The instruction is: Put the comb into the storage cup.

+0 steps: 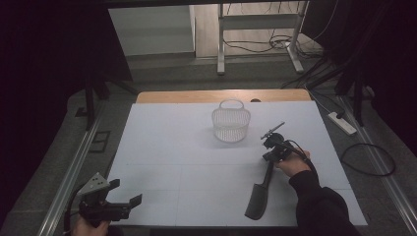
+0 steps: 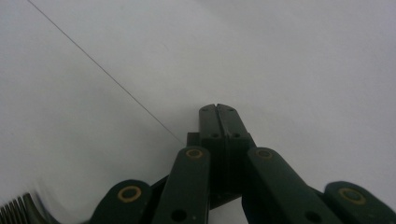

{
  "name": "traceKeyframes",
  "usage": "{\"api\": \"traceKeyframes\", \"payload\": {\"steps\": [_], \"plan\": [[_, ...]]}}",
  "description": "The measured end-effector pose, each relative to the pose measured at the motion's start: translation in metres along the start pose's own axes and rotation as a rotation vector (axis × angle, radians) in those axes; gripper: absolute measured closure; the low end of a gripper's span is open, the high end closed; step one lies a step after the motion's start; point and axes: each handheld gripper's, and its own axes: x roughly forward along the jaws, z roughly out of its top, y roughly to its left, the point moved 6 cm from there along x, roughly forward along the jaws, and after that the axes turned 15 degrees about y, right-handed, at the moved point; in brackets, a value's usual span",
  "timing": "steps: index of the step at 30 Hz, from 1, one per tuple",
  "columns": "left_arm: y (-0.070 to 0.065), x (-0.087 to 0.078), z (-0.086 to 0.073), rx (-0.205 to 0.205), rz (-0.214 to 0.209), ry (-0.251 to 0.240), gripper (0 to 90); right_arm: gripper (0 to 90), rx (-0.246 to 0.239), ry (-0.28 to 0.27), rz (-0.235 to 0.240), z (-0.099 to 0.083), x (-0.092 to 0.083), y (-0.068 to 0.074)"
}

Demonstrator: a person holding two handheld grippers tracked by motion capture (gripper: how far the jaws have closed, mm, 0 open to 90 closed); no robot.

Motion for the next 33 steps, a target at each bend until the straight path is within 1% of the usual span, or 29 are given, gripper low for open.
{"api": "traceKeyframes", "payload": {"steps": [6,9,18,20,25,29,33], "plan": [[0.0,0.0,0.0,0.002,0.002,0.0,1.1,89.4,0.03,0.021,-0.009,-0.014,0.001,-0.012],[0.0,0.0,0.0,0.003,0.003,0.001,1.1,89.4,0.046,0.022,-0.009,-0.021,-0.001,-0.016],[0.0,0.0,0.0,0.004,0.005,0.004,1.1,89.4,0.094,0.032,0.016,-0.05,-0.006,-0.028],[0.0,0.0,0.0,0.005,0.005,0.004,1.1,89.4,0.104,0.028,0.025,-0.056,-0.006,-0.028],[-0.001,0.0,0.0,0.008,0.005,0.004,1.2,89.4,0.119,0.028,0.03,-0.069,-0.008,-0.027],[-0.001,0.0,0.0,0.009,0.005,0.004,1.2,89.4,0.116,0.027,0.028,-0.078,-0.01,-0.023],[-0.001,0.0,0.0,0.009,0.007,0.004,1.2,89.4,0.102,0.029,0.03,-0.085,-0.011,-0.017]]}}
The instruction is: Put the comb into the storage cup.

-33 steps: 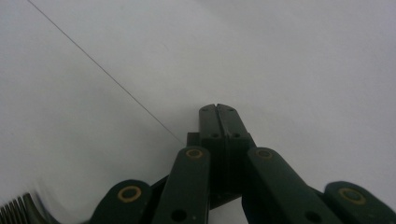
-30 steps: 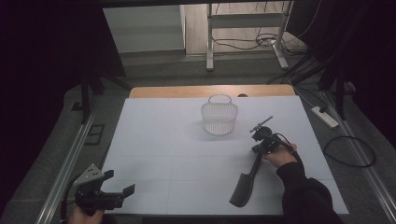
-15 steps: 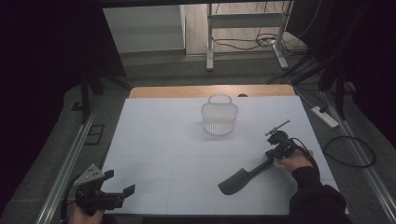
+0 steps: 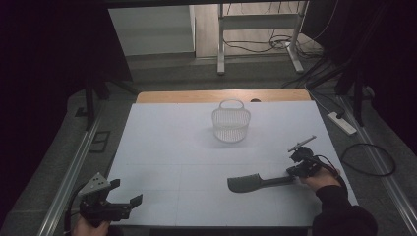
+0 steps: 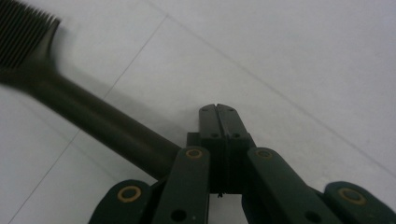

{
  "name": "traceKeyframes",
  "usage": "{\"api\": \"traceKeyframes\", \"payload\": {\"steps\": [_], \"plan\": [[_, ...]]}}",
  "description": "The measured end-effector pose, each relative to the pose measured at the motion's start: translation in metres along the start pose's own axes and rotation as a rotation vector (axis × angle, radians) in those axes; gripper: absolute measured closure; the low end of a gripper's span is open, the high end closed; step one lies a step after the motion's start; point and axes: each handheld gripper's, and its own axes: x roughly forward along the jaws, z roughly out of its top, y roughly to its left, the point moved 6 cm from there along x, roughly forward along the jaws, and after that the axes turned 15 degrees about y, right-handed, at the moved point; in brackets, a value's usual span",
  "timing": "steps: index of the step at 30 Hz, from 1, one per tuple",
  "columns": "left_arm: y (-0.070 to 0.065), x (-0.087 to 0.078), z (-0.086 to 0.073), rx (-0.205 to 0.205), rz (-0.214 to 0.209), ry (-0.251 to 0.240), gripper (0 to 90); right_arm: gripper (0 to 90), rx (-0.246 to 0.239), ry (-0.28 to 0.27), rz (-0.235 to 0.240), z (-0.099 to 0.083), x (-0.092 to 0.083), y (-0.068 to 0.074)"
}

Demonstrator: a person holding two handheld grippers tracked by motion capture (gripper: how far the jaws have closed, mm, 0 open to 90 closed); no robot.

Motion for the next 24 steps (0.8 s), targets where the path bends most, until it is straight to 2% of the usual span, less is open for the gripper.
{"api": "traceKeyframes", "payload": {"steps": [13,24], "plan": [[0.0,0.0,0.0,0.005,0.004,0.005,1.3,89.4,-0.032,0.01,0.009,-0.029,-0.003,0.019],[0.0,0.0,0.0,0.005,0.003,0.005,1.4,89.4,-0.085,0.03,0.019,-0.037,-0.003,0.038]]}}
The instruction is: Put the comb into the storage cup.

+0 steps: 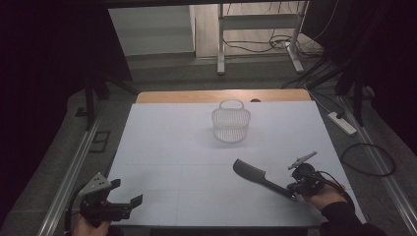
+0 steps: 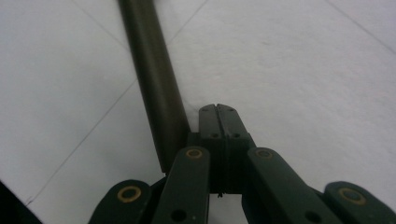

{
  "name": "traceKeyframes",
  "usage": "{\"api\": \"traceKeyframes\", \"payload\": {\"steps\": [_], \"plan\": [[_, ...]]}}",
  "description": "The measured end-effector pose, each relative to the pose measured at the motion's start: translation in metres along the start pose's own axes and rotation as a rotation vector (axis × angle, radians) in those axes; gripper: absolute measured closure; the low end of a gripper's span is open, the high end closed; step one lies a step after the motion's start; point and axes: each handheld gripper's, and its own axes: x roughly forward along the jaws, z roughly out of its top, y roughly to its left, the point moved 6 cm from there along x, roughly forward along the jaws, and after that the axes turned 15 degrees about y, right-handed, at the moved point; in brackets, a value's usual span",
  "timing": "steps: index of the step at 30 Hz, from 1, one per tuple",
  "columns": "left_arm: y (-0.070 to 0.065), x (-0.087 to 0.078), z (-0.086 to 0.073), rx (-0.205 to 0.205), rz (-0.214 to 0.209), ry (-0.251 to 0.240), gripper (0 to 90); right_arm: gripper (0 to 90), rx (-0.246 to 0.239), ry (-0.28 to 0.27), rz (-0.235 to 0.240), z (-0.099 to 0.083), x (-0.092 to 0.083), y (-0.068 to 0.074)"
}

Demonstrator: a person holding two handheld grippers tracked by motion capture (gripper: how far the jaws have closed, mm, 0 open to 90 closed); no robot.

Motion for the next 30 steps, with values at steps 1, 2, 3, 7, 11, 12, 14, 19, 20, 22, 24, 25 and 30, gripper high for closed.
{"api": "traceKeyframes", "payload": {"steps": [1,2,3,7,11,12,14,19,20,22,24,25,30], "plan": [[0.0,0.0,0.0,0.0,0.0,0.0,1.4,89.4,-0.004,0.002,0.003,0.0,0.0,0.002],[0.0,0.0,0.0,0.0,0.0,0.0,1.4,89.4,-0.007,0.002,0.005,-0.001,0.0,0.003],[0.0,0.0,0.0,0.0,0.0,0.0,1.4,89.4,-0.011,0.005,0.007,-0.001,0.0,0.004],[0.0,0.0,0.0,0.0,0.0,0.001,1.4,89.4,-0.032,0.011,0.019,-0.003,0.0,0.012],[0.0,0.0,0.0,0.0,0.001,0.001,1.4,89.4,-0.049,0.017,0.026,-0.004,0.0,0.018],[0.0,0.0,0.0,0.0,0.001,0.001,1.4,89.4,-0.054,0.019,0.026,-0.004,0.001,0.019],[0.0,0.0,0.0,0.0,0.001,0.001,1.4,89.4,-0.055,0.019,0.021,-0.004,0.001,0.02],[0.0,0.0,0.0,0.0,0.0,0.001,1.4,87.5,-0.042,-0.011,0.013,-0.004,-0.004,0.018],[0.0,0.0,0.0,0.0,0.0,0.002,1.4,85.7,-0.039,-0.024,0.01,-0.003,-0.006,0.018],[0.0,0.0,0.0,-0.001,0.0,0.002,1.4,82.1,-0.027,-0.05,0.002,-0.003,-0.01,0.016],[0.0,0.0,0.0,-0.001,0.0,0.002,1.4,77.2,-0.015,-0.07,-0.012,-0.003,-0.014,0.014],[0.0,0.0,0.0,-0.001,0.0,0.002,1.4,74.4,-0.008,-0.081,-0.019,-0.003,-0.016,0.014],[0.0,0.001,0.0,-0.003,-0.002,0.008,1.4,61.5,0.029,-0.147,-0.041,-0.001,-0.027,0.011]]}}
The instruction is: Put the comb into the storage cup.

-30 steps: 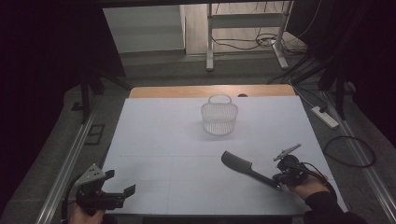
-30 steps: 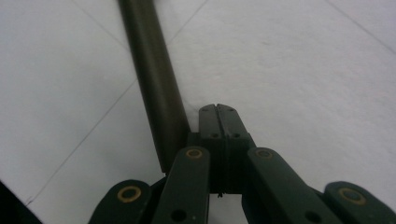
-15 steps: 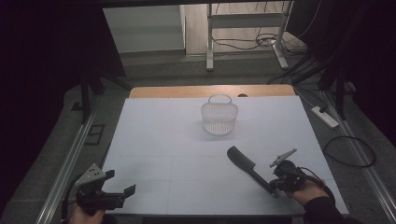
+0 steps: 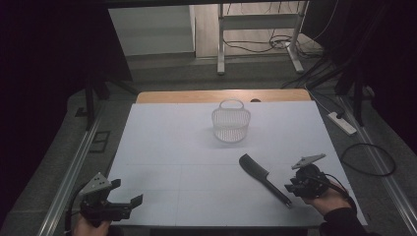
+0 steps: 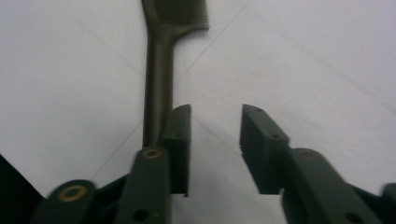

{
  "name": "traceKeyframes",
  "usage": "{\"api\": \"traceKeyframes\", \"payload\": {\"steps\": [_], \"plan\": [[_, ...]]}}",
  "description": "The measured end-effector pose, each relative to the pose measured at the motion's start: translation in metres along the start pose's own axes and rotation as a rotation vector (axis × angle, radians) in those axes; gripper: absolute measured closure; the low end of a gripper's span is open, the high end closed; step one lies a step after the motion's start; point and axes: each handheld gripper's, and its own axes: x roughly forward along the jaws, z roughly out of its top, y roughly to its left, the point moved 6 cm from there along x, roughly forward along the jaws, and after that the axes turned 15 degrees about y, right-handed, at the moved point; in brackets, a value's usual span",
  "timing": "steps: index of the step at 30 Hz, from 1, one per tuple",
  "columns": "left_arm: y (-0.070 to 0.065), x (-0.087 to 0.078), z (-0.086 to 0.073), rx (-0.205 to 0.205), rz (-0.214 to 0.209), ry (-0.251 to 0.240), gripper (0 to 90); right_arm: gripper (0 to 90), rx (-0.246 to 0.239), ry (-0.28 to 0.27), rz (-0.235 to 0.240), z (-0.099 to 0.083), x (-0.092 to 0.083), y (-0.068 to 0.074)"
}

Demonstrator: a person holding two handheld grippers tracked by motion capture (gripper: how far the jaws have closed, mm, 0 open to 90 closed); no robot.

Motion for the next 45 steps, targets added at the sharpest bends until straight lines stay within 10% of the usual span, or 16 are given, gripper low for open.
{"api": "traceKeyframes", "payload": {"steps": [17,45], "plan": [[0.0,0.002,0.0,-0.001,-0.006,0.018,1.4,3.5,0.005,-0.127,-0.031,0.013,-0.021,0.006],[0.001,0.002,0.0,-0.002,-0.007,0.016,1.4,0.0,-0.031,-0.113,0.013,0.036,-0.015,0.025]]}}
